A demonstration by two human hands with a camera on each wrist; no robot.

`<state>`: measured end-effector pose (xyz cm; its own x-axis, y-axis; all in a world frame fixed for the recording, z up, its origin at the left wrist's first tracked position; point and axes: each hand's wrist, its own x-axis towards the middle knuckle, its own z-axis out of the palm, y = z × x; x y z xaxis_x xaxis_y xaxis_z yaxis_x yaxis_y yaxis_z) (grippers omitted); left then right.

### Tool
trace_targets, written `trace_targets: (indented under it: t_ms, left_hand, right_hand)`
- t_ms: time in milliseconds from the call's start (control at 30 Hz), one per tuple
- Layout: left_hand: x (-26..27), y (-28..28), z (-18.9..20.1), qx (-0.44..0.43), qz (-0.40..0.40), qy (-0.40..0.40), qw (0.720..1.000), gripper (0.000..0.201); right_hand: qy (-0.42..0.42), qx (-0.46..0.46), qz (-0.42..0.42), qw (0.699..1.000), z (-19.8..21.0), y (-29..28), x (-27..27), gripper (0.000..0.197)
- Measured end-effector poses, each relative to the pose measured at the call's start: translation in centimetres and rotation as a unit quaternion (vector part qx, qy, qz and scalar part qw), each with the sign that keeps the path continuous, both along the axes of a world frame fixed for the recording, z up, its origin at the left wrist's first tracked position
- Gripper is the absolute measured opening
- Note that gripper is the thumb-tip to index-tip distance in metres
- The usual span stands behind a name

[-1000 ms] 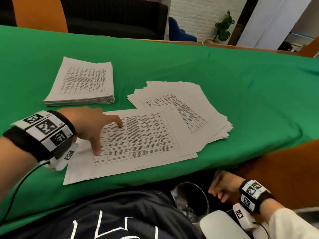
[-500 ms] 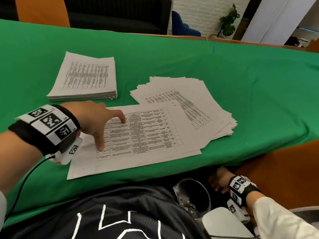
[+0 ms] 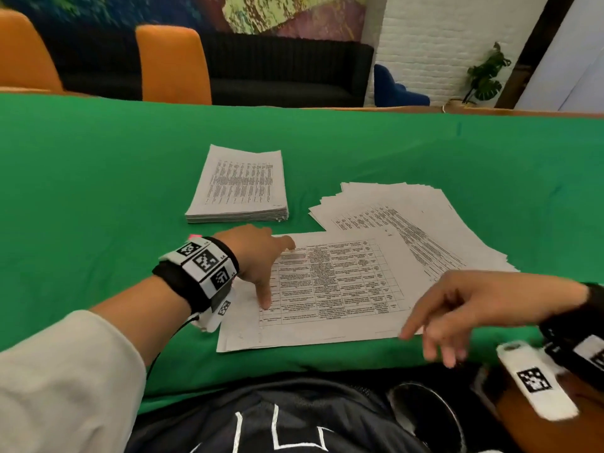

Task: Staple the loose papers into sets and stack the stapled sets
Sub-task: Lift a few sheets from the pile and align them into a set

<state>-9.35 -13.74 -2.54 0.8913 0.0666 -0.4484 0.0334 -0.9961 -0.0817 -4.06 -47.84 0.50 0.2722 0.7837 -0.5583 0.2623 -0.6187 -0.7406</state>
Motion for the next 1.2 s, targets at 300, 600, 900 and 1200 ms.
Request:
trace_targets:
  t_ms: [300,600,900,1200]
  left_hand:
    - [-2.8,3.7,-0.9,-0.047,0.058,-0.174,0.982,0.085]
    - [-5.1,10.8,-0.6,0.029,0.172,-0.174,0.969,0.037]
    - [-7.9,18.6,1.6,0.041,0.239,-0.150,0.958,0.070]
    - [-6.4,11.4,3.0,-0.707,0.185,-0.347,0.587,0.084]
  right_hand:
    - [-0.377,0.001,-0.022,0.926,-2.6,16.2,8.8,0.066]
    - [-0.392,-0.145,0.029,0.908,-3.7,21.0,11.2,0.088]
    - [-0.339,-0.017,-0.035,0.940,-0.6,17.4,10.4,0.023]
    - [-0.103,0.405,-0.255,0.872,5.3,14.2,6.4,0.032]
